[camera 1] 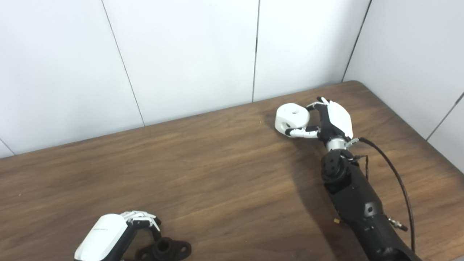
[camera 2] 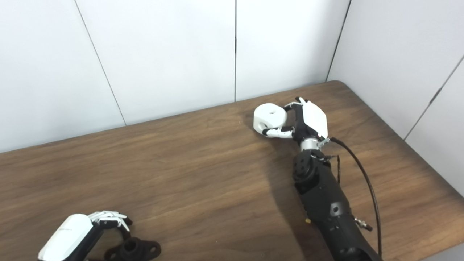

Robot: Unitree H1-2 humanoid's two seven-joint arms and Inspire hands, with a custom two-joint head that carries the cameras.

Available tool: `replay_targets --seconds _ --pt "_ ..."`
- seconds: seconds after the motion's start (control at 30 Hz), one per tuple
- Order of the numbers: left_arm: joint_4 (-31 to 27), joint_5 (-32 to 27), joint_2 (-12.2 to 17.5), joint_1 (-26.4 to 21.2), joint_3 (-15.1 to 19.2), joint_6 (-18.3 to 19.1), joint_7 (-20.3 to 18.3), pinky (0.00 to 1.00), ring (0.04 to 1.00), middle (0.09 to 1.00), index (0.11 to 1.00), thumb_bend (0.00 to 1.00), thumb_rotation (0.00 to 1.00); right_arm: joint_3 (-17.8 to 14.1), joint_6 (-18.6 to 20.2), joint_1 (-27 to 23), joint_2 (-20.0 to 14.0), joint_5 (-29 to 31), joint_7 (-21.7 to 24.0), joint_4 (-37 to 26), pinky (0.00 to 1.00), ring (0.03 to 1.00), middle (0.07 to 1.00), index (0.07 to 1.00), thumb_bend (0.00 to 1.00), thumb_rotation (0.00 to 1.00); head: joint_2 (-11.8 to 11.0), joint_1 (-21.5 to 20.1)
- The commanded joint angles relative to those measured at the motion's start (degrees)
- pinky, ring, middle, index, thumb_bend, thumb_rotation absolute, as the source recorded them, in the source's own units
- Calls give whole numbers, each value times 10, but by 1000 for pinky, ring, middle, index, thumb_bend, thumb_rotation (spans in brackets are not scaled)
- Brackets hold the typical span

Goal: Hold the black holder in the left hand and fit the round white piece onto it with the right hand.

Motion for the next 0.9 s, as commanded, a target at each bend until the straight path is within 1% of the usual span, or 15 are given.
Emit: replay_targets --seconds 0.0,0.17,0.4,0.63,0.87 --pt "2 4 3 0 -3 -1 0 764 759 708 482 520 43 -7 -31 -25 -14 5 -28 3 1000 957 883 489 521 147 -1 -1" --pt "0 4 3 2 -4 4 -2 771 764 709 483 520 42 -5 -44 -25 -15 16 -41 9 1000 958 879 487 518 140 -3 -1" --pt "-4 10 0 5 -8 9 -4 776 769 715 483 520 42 -4 -42 -22 -19 19 -38 3 1000 954 877 488 518 141 -3 6" --pt "-10 14 -4 9 -12 16 -6 776 769 717 483 520 43 -1 -36 -3 -21 26 -13 -53 1000 940 877 489 517 146 -2 19" --pt "-11 22 -5 11 -19 22 -7 782 777 725 483 520 44 0 -7 17 -13 41 41 -140 895 925 876 486 519 147 4 42"
